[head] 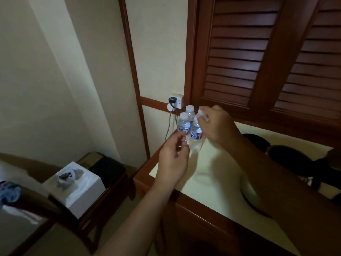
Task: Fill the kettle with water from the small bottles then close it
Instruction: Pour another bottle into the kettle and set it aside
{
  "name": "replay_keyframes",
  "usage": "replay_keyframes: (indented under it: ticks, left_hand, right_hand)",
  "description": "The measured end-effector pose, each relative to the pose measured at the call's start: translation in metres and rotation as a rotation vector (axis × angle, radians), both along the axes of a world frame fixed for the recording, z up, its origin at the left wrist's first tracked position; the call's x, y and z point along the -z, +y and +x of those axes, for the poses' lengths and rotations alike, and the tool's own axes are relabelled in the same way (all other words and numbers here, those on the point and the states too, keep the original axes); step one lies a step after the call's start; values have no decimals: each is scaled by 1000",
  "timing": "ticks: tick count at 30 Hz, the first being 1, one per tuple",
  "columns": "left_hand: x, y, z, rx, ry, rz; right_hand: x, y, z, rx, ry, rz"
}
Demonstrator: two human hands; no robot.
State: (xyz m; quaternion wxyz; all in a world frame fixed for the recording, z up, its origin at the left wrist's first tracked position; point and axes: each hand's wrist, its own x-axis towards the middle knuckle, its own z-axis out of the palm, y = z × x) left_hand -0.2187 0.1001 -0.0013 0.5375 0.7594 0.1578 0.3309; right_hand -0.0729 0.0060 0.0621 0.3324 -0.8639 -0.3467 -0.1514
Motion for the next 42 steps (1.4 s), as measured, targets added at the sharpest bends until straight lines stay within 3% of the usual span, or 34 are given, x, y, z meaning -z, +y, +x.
replay_keyframes:
  ticks: [6,13,17,21,30,34,37,42]
  left_hand:
    - [7,15,6,36,71,7]
    - [14,-1,9,147,114,95]
    - [12,-36,6,246,5,35]
    - [10,-54,-5,530,-2,-268]
    - [9,-58,2,1300,78,-597]
    - [7,-64,0,1238,157,-518]
    - [7,-72,-1,1080,154,-318]
    - [6,-92,-6,987,146,-299]
  right_hand:
    - [6,11,11,9,-70,-245]
    - [-5,-19,-34,45,-44,-220]
    - [-31,-44,-65,38,-41,-214]
    - [-54,-78,-87,-57,42,-250]
    - [-76,-143,-116,-287,57,-292]
    - [-76,-173,-126,-221,22,-200]
    - [-59,-192,-139,-100,65,-60]
    - [9,-222,-165,195,215,407]
